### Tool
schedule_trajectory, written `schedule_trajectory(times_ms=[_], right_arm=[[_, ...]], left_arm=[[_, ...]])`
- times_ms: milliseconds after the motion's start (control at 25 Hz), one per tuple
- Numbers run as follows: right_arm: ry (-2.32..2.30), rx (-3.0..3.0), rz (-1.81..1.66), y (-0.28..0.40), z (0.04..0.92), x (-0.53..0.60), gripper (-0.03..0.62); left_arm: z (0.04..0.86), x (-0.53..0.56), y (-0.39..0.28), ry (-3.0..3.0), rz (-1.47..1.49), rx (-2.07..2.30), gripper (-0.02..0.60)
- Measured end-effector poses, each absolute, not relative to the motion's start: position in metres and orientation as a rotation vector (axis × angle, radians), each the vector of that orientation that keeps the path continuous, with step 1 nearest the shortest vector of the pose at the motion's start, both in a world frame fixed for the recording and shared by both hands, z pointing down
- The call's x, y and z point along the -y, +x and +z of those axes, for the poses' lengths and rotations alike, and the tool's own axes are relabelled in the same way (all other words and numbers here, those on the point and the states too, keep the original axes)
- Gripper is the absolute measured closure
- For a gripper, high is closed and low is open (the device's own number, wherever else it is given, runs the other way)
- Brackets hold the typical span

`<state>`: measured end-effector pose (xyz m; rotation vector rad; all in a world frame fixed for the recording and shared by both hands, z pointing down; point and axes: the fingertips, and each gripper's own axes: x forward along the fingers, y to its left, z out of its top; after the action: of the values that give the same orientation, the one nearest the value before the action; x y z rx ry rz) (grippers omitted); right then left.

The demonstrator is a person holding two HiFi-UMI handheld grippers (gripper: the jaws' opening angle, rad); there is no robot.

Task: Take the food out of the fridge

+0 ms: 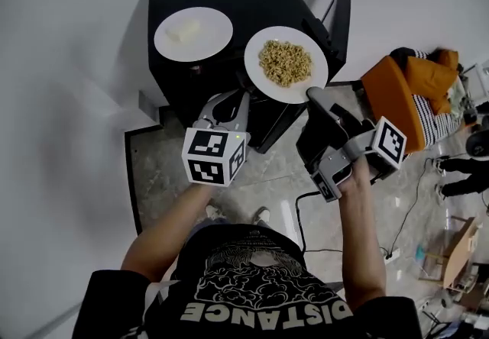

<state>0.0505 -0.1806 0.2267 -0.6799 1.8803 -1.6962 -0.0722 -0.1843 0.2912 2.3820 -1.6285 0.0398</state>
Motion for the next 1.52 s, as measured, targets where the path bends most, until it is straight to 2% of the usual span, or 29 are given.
schedule_trajectory(times_ms=[640, 1520], right_arm=[[-0.73, -1.796, -1.788, 0.007, 0.228, 0.28, 0.583], [-0.689, -1.778, -1.745, 0.005, 0.229, 0.286, 0.574]], left_arm=[[0.287, 0.187, -0.087, 2.281, 0.032, 1.77, 0.578], [0.287, 0.15, -0.079, 2.234, 0.023, 1.849, 0.578]])
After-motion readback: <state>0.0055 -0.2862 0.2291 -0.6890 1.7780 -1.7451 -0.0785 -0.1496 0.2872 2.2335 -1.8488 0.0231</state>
